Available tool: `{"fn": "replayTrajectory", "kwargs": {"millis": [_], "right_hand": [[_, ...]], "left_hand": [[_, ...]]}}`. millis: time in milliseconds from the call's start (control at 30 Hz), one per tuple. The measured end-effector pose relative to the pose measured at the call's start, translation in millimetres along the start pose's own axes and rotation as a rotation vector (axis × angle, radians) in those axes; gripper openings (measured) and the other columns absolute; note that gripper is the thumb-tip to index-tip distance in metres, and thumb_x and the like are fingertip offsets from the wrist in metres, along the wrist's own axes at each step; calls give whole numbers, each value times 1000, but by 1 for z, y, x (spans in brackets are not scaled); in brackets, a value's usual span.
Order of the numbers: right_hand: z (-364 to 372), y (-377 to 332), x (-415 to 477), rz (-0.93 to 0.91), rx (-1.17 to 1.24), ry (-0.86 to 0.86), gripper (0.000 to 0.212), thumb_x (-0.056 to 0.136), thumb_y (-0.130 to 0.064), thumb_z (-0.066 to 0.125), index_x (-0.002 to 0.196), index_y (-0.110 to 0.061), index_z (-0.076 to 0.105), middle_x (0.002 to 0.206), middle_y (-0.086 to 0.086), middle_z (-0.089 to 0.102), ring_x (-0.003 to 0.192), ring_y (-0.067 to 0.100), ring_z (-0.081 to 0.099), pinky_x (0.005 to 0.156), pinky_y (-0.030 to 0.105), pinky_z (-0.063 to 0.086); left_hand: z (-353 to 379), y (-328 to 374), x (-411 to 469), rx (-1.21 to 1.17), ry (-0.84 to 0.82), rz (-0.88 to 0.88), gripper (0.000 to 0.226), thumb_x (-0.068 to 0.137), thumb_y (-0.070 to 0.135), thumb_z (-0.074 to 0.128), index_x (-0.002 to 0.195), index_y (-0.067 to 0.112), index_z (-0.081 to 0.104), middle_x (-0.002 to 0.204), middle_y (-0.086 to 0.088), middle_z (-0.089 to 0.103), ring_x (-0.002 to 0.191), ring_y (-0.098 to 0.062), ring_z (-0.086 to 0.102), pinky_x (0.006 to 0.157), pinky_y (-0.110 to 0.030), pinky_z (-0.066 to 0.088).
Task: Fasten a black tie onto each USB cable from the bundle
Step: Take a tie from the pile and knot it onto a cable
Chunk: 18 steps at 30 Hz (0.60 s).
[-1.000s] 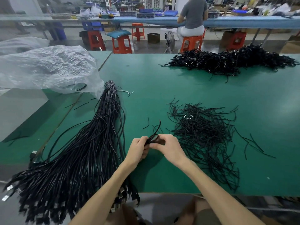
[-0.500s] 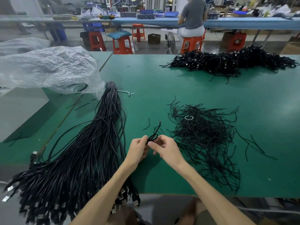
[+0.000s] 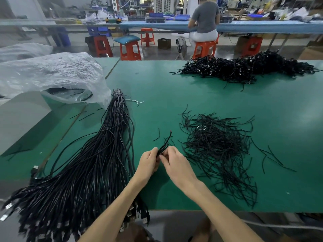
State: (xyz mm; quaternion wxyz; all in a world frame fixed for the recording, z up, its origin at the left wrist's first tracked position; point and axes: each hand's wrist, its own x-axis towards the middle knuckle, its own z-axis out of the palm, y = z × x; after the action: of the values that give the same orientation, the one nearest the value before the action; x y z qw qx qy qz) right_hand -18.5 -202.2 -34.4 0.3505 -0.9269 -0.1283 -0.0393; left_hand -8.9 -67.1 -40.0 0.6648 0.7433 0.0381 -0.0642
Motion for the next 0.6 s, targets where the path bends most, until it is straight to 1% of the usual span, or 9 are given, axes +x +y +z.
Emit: {"fn": "replayTrajectory", "kwargs": {"millis": [67,133,267,367,433,533,600], "right_hand": [[-3,0,0,-55,-140,-16,24,110,-37,40,103,-15,48,99,-2,55,77,20,61,71,39,53],[-4,0,-1,-86,-227,-23,25,111,-37,35,100,-16,45,97,-2,54,73,23,61,67,40,53],[-8,2,-3,-84,-202,3,22,111,-34,36,94,-20,40,93,-2,54,71,23,59,66,39,51],[-11,4,-4,-101,-216,22,22,111,-32,37,96,-18,44,93,-4,53,70,22,59,66,38,51],[-16,6,-5,-122,-225,41,21,111,-31,38,97,-17,46,93,-6,50,70,23,59,64,37,49],[-27,8,-8,-176,-181,64,23,110,-29,43,95,-14,50,91,-6,48,67,25,57,63,39,48],[-34,8,-12,-212,-115,113,23,108,-26,48,93,-10,54,88,-4,52,64,27,55,61,43,47]], "left_hand": [[1,0,0,18,4,13,46,110,24,38,65,16,36,52,6,30,44,-10,23,42,-19,23],[2,0,0,26,8,18,43,110,26,39,69,13,39,52,6,32,44,-10,24,41,-19,23],[0,-2,-1,67,-3,57,42,110,31,41,75,9,48,56,0,44,45,-14,32,39,-24,27],[-1,-4,-2,108,-24,117,41,111,32,41,79,8,51,59,-2,54,43,-19,36,36,-27,30],[-3,-1,-4,103,-64,113,41,112,29,40,84,3,54,64,-4,62,45,-23,42,37,-29,36],[-14,11,-7,56,-138,38,39,113,25,36,103,-4,62,81,-13,73,57,-29,56,49,-34,51],[-27,21,-11,23,-182,41,30,113,16,36,117,0,62,90,-17,76,67,-30,65,60,-37,57]]}}
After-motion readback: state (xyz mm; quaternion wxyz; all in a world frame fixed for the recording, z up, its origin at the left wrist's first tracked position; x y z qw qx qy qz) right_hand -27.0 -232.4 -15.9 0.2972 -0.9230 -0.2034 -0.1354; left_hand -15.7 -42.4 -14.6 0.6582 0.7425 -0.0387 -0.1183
